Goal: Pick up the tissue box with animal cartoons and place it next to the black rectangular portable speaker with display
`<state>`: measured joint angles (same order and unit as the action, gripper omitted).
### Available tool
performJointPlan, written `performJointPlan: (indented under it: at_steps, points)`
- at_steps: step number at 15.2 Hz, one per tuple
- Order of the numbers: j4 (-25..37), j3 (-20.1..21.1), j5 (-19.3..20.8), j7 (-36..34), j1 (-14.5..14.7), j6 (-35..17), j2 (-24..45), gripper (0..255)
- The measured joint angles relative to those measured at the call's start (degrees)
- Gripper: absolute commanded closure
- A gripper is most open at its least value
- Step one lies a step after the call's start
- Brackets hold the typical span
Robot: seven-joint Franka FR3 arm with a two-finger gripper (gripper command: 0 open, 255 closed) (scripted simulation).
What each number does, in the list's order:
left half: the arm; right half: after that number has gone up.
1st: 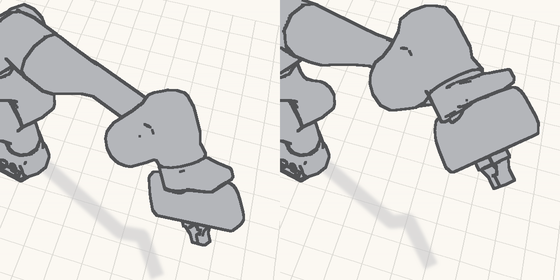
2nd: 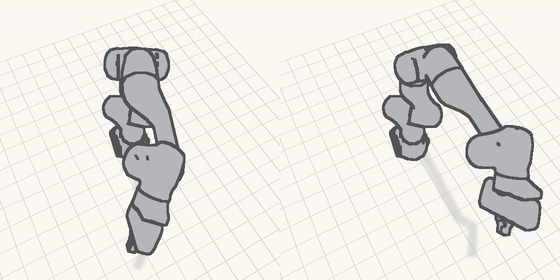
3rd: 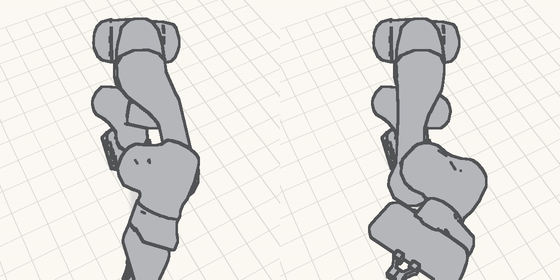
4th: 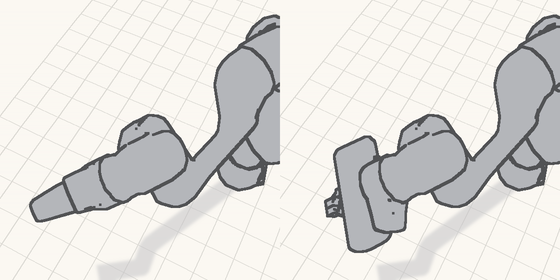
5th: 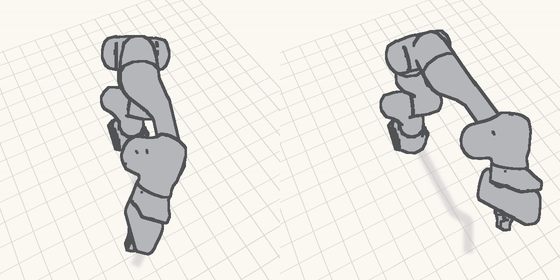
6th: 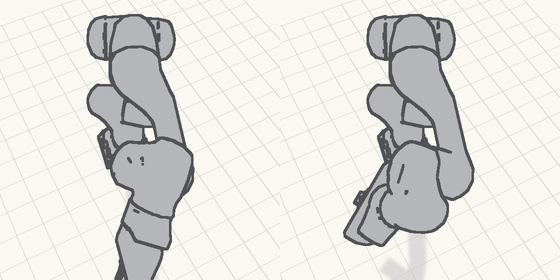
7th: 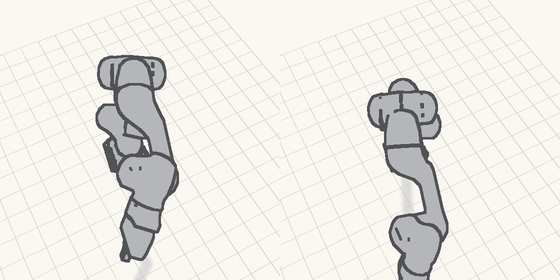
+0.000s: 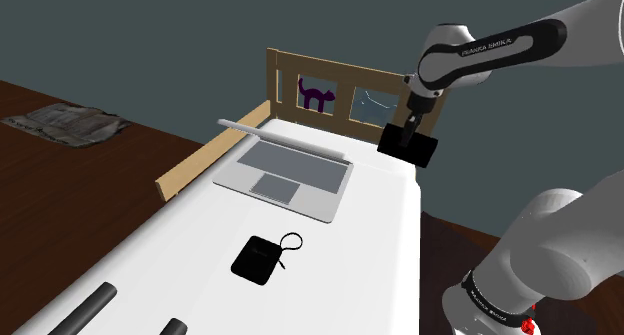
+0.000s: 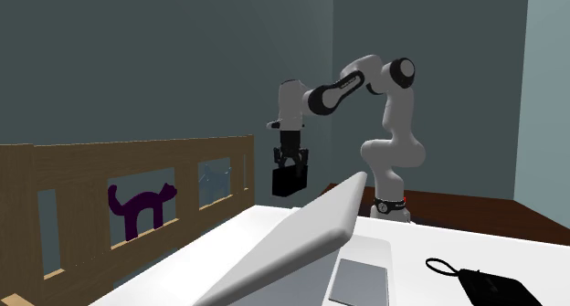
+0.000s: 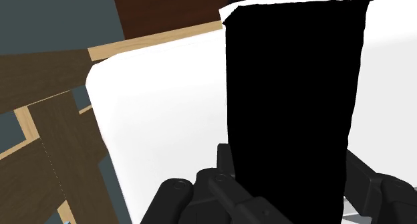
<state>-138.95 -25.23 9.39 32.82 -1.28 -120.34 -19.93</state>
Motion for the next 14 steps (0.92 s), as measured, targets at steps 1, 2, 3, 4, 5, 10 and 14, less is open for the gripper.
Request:
performJointPlan:
  at_steps: [1,2,3,4,5,10,14]
  points:
    - [0.44,0.14,0.04,-0.07,-0.02,0.79,-0.36,255]
    - [1.01,0.3,0.07,-0.16,-0.03,1.71,-0.73,255]
    - [1.52,0.4,0.1,-0.17,-0.05,2.52,-1.03,255]
    - [2.18,0.51,0.08,-0.16,-0.05,3.38,-1.25,255]
    - [2.8,0.65,0.12,-0.19,-0.08,4.37,-1.64,255]
    - [5.82,1.23,-0.02,-0.33,0.02,8.28,-2.54,255]
    - [8.23,1.71,-0.09,-0.44,0.07,11.44,-3.3,255]
